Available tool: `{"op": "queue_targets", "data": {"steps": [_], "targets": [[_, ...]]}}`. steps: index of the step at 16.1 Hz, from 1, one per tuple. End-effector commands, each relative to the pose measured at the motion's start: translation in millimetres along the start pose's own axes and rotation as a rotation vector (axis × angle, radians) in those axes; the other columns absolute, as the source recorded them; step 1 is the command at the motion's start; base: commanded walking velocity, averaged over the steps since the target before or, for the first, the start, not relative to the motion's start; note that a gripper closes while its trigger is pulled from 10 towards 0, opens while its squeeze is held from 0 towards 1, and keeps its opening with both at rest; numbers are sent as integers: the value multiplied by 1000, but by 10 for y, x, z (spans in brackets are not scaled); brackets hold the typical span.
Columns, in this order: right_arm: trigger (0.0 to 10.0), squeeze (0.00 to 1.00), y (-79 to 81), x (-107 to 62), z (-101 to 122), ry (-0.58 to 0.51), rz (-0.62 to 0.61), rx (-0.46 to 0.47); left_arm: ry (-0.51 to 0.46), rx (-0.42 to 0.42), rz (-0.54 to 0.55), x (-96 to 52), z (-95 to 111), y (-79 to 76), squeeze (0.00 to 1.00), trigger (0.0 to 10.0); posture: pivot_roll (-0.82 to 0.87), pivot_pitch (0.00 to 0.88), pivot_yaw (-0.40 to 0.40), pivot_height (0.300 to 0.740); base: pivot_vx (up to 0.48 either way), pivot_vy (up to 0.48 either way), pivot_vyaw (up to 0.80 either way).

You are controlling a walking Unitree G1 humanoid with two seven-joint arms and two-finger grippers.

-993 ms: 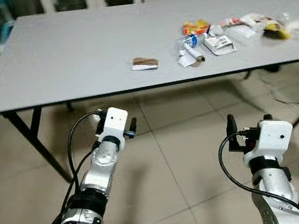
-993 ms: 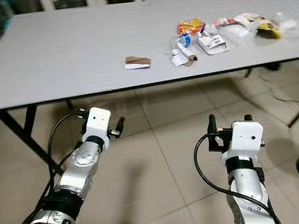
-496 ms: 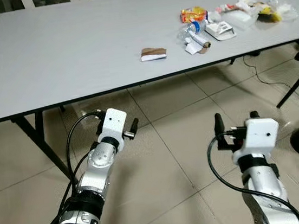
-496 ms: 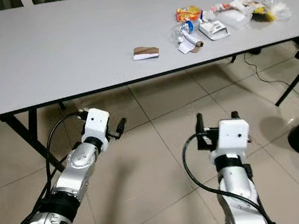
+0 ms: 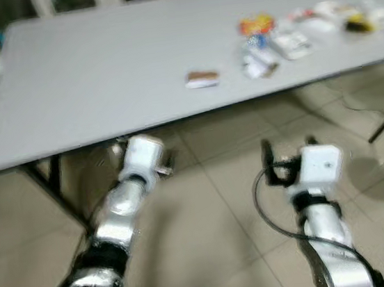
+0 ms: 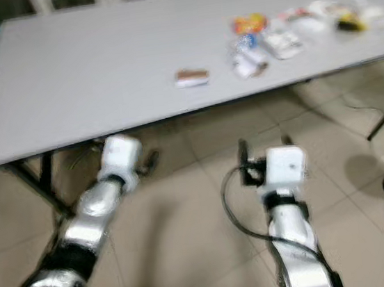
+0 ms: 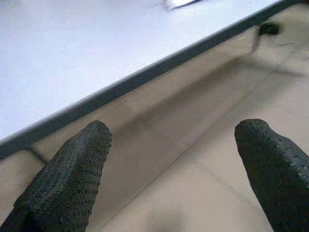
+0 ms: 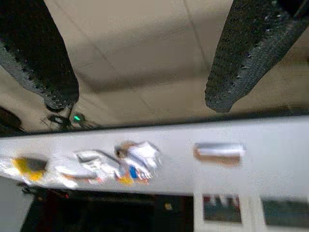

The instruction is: Picking trash to rubbish bin

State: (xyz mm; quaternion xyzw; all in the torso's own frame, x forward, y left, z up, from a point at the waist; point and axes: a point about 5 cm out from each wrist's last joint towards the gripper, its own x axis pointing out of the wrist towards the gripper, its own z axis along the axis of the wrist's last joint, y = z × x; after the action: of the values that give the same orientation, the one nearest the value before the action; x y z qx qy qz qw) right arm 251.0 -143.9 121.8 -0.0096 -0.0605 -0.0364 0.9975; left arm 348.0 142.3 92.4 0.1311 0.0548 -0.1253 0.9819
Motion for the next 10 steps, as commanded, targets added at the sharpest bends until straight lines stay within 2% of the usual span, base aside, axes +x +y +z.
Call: {"op": "queue_targets", "data": {"steps": [1,10], "targets": [[10000,0,-113,-14,-33,9,-32,-29,-28,-9,-43,44,79,-146,0,10000,182,79,-20,740,480,0,0],[10000,0,-61,40,26,-21,-2,-37,-47,15,-54,56,109,-154,0,10000,188,71,-24,740,470,0,0]]}}
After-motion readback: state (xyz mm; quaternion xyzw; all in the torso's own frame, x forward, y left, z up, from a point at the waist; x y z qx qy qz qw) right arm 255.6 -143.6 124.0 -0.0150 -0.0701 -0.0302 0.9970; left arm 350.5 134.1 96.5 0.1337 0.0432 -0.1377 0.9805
